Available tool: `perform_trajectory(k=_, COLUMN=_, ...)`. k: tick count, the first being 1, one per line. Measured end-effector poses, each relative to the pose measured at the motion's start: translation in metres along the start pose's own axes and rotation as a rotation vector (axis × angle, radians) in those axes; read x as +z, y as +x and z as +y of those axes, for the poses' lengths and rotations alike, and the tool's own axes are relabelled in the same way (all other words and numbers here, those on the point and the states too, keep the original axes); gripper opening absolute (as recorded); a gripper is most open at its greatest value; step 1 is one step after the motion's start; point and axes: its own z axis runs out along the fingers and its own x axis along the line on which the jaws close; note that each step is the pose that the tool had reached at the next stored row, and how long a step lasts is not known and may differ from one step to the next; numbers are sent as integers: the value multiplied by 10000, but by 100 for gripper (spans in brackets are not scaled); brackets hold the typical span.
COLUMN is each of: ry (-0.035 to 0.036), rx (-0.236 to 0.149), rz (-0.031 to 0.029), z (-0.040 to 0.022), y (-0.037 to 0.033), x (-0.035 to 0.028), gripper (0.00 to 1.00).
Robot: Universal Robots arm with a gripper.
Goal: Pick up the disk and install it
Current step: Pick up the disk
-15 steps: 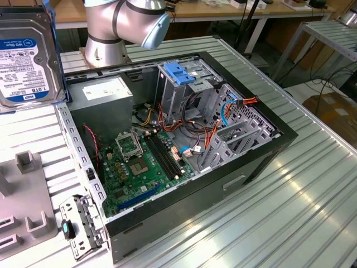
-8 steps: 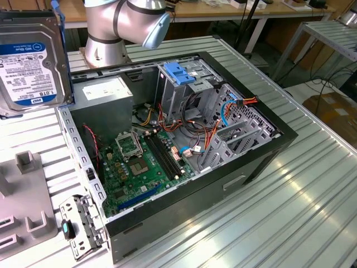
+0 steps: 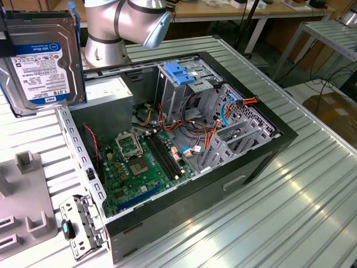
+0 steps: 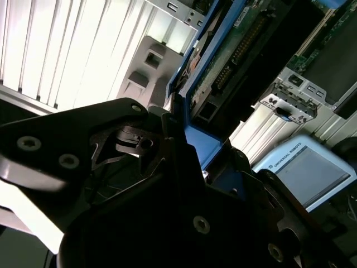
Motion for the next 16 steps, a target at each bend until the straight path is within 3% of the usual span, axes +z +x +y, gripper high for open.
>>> perform_trajectory(k=9, ry=0, rx=0, rz=2, z=-193, y=18, x=4, gripper=37)
perform_trajectory(k=16, ry=1, rx=1, rz=26, z=-242, y=85, x=5, gripper=37)
